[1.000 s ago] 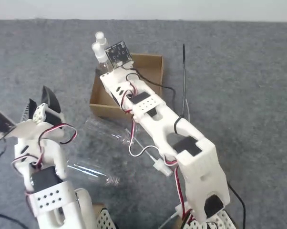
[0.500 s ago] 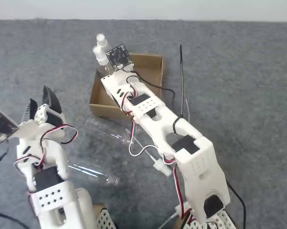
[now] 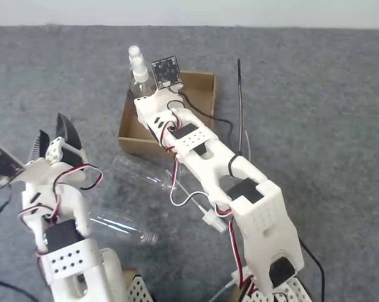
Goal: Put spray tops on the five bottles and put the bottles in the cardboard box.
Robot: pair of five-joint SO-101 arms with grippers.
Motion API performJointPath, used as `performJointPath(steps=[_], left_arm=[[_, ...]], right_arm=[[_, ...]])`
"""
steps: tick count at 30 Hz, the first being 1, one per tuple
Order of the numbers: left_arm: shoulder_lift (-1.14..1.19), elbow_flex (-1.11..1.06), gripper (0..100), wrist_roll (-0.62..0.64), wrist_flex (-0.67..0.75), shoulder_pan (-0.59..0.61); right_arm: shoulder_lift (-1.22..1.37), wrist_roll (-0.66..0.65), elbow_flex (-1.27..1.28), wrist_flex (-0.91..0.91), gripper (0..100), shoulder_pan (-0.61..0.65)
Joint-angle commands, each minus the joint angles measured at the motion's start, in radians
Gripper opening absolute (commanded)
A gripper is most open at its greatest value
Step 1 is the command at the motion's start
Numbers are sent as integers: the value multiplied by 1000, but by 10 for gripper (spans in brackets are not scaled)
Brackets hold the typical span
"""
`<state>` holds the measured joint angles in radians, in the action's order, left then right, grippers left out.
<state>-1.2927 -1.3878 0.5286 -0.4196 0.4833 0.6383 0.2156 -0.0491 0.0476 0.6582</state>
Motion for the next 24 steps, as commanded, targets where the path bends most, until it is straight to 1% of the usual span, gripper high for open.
performJointPath(steps=[1, 4, 7, 9, 12, 14, 17, 19, 24], left_arm=[[-14, 13, 177, -11, 35, 3], [-14, 12, 177, -11, 35, 3], [-14, 12, 177, -11, 34, 3], [-14, 12, 177, -11, 32, 3], [-14, 12, 177, -12, 32, 3], [-14, 12, 177, -12, 32, 3], [-14, 12, 177, -12, 32, 3], [-14, 12, 177, -12, 32, 3], [-14, 12, 177, -12, 32, 3]], right_arm=[[16, 6, -20, 58, 6, -10], [56, 5, -17, 151, 6, -12], [85, -72, -17, 211, 6, -18], [96, -130, -17, 228, 7, -18], [99, -146, -15, 225, 13, -15], [101, -147, -15, 223, 61, -15], [94, -150, -2, 223, 178, -15], [84, -150, 20, 223, 230, -15], [28, -150, 74, 225, 245, -15]])
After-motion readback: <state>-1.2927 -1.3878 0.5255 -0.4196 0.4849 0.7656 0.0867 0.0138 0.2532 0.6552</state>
